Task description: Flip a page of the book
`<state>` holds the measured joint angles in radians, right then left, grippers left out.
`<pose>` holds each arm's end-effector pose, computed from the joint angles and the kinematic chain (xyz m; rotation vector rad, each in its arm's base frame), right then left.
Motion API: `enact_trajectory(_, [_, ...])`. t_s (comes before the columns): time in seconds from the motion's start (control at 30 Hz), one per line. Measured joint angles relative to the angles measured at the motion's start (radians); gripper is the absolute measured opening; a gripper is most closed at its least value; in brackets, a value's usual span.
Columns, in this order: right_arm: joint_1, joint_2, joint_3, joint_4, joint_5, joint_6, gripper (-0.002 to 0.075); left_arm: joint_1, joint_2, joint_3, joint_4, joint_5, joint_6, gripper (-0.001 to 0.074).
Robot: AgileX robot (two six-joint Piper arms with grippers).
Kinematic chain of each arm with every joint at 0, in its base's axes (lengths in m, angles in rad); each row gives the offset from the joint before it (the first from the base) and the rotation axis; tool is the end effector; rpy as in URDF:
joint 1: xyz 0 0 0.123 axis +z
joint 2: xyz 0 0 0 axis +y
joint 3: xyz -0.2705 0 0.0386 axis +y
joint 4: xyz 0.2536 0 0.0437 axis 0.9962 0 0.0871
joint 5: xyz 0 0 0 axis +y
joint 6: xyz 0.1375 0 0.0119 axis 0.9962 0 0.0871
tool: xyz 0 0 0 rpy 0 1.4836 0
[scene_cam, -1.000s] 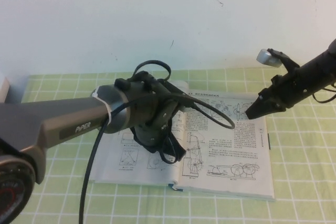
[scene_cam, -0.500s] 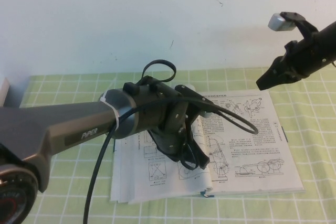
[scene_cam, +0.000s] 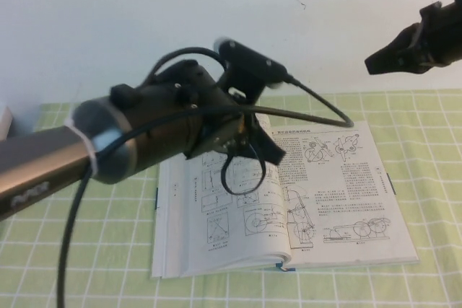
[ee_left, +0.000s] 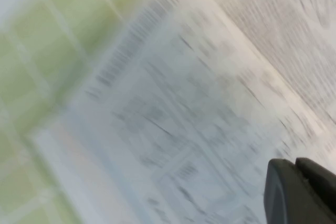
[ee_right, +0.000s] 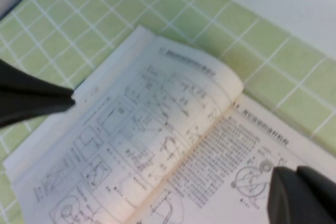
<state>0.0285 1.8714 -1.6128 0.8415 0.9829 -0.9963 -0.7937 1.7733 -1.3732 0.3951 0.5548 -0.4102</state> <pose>0.4330 0.0981 0.2588 -0.7949 2.2153 0.6444 0.3241 -0.2895 0.2217 0.7564 2.2639 -0.1641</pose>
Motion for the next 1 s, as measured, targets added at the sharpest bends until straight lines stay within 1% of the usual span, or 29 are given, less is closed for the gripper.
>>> enact_trajectory(0.1, [0.000,-0.123,0.136,0.075,-0.111,-0.110,-0.0002,0.000,-0.083,0.014,0.182,-0.013,-0.148,-0.0004])
enact_trajectory(0.2, [0.000,-0.240,0.265,0.205,-0.211,-0.262,-0.0002,0.000,-0.175,0.078,0.392,-0.036,-0.329,-0.0004])
enact_trajectory(0.3, [0.000,-0.355,0.380,0.354,-0.278,-0.436,-0.0002,0.000,-0.283,0.197,0.594,-0.048,-0.541,-0.0004])
enact_trajectory(0.37, [0.000,-0.422,0.458,0.452,-0.305,-0.533,-0.0002,0.000,-0.370,0.296,0.720,-0.053,-0.715,-0.0004])
enact_trajectory(0.47, [0.000,-0.517,0.566,0.606,-0.348,-0.674,-0.0002,0.000,-0.520,0.439,0.849,-0.064,-0.916,-0.0004])
enact_trajectory(0.53, [0.000,-0.564,0.634,0.689,-0.366,-0.762,-0.0002,0.000,-0.617,0.526,0.901,-0.068,-1.006,-0.0004])
enact_trajectory(0.63, [0.000,-0.623,0.746,0.797,-0.376,-0.913,-0.0002,0.000,-0.769,0.659,0.923,-0.074,-1.068,-0.0004])
enact_trajectory(0.7, [0.000,-0.662,0.817,0.828,-0.377,-1.003,-0.0002,0.000,-0.874,0.738,0.932,-0.073,-1.083,-0.0004])
enact_trajectory(0.77, [0.000,-0.702,0.873,0.838,-0.377,-1.058,-0.0002,0.000,-0.972,0.804,0.935,-0.072,-1.090,-0.0004])
enact_trajectory(1.0, [0.000,-0.845,1.021,0.846,-0.408,-1.108,-0.0002,0.000,-1.231,0.992,0.927,-0.072,-1.096,-0.0004])
